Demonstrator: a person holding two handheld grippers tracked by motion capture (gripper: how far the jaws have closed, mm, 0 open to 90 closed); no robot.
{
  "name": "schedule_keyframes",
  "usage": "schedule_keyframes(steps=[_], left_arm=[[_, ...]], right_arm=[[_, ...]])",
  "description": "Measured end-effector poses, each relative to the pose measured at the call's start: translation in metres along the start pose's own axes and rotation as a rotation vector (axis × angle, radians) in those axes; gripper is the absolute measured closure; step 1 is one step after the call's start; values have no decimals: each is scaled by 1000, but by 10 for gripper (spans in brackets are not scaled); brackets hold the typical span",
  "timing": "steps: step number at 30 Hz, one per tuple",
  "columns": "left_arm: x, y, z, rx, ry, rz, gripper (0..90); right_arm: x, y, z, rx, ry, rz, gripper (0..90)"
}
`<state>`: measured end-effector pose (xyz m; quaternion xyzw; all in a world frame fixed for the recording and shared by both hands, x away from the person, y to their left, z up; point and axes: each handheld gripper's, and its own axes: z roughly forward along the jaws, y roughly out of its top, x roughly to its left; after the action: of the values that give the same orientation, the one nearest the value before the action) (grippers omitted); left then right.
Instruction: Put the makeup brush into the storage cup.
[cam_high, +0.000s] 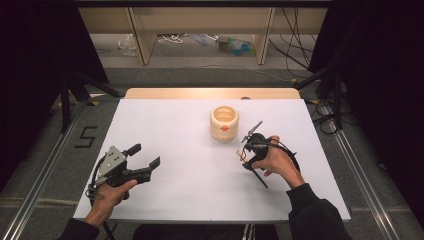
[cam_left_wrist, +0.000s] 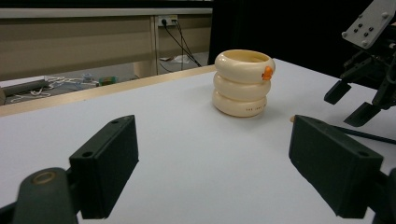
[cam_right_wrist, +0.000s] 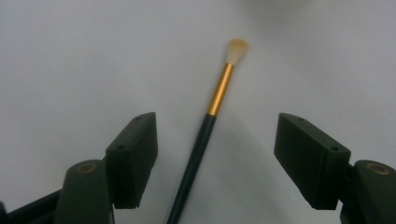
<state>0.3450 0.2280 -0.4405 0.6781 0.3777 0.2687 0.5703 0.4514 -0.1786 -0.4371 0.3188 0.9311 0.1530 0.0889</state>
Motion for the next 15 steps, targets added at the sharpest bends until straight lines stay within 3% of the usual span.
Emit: schedule_keyframes(steps=[15], left_arm=[[-1,0,0,-1,-4,0,154]], right_arm=[[-5,3,10,83,26,36,393]])
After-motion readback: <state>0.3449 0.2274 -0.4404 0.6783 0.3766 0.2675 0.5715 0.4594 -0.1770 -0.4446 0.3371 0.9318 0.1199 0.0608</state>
